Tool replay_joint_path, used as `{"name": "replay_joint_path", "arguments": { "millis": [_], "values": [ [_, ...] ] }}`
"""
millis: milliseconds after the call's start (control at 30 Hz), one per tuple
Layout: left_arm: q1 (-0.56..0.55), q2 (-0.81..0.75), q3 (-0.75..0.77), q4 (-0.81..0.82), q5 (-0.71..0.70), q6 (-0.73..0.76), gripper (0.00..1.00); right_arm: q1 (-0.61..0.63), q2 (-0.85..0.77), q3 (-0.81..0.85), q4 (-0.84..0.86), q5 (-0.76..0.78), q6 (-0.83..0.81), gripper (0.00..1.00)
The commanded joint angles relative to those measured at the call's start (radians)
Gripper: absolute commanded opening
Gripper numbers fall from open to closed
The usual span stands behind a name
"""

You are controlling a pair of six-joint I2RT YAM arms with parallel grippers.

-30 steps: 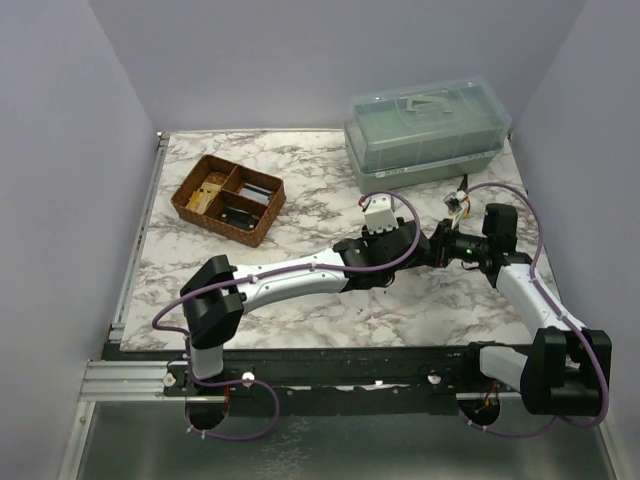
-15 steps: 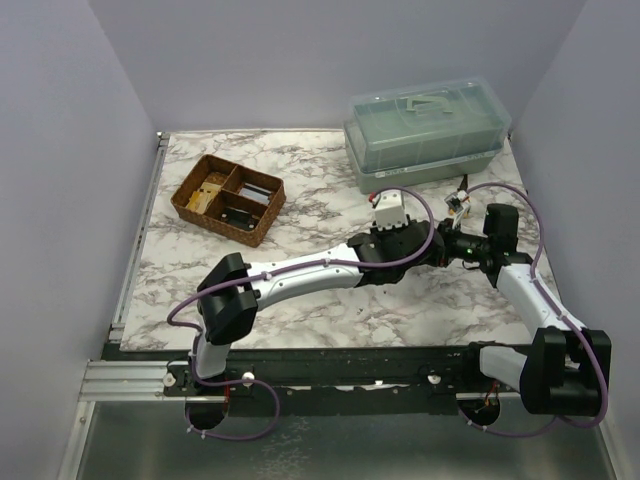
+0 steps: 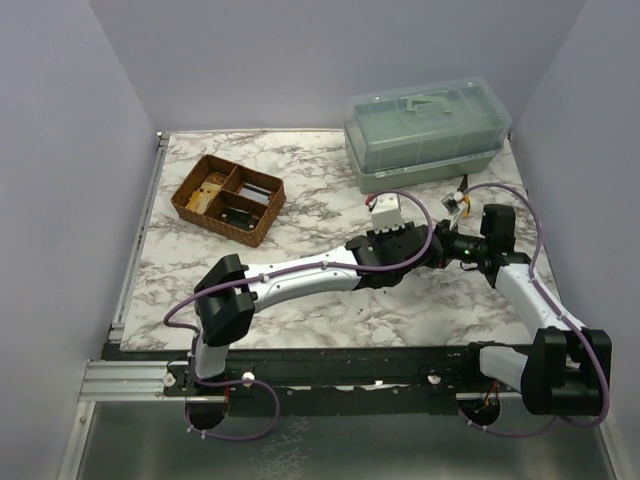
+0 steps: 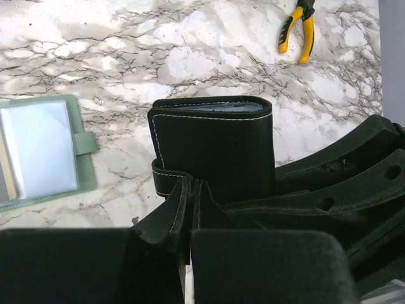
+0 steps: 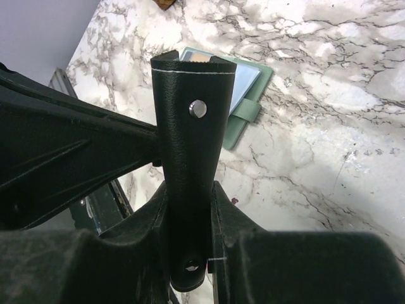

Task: Take the credit cards out of the card holder
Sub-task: Open the card holder.

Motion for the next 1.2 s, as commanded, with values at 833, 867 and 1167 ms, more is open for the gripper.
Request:
{"name": "replay_joint_path", "arguments": {
  "millis": [833, 867, 1167],
  "values": [
    [0.244, -0.996, -1.183, 1.07, 0.821, 0.486, 0.99, -0.015, -0.024, 0.13, -0.204, -0.47, -0.239, 0.0],
    [0.245, -1.006, -1.185, 1.075, 0.827, 0.47, 0.99, -0.016, -0.015, 0.15, -0.24, -0.467, -0.261, 0.0],
    [0.256, -0.88, -1.146, 1.344, 0.905, 0.432, 0.99, -0.004, 0.158, 0.452, -0.995, -0.527, -0.965, 0.0]
  ]
}}
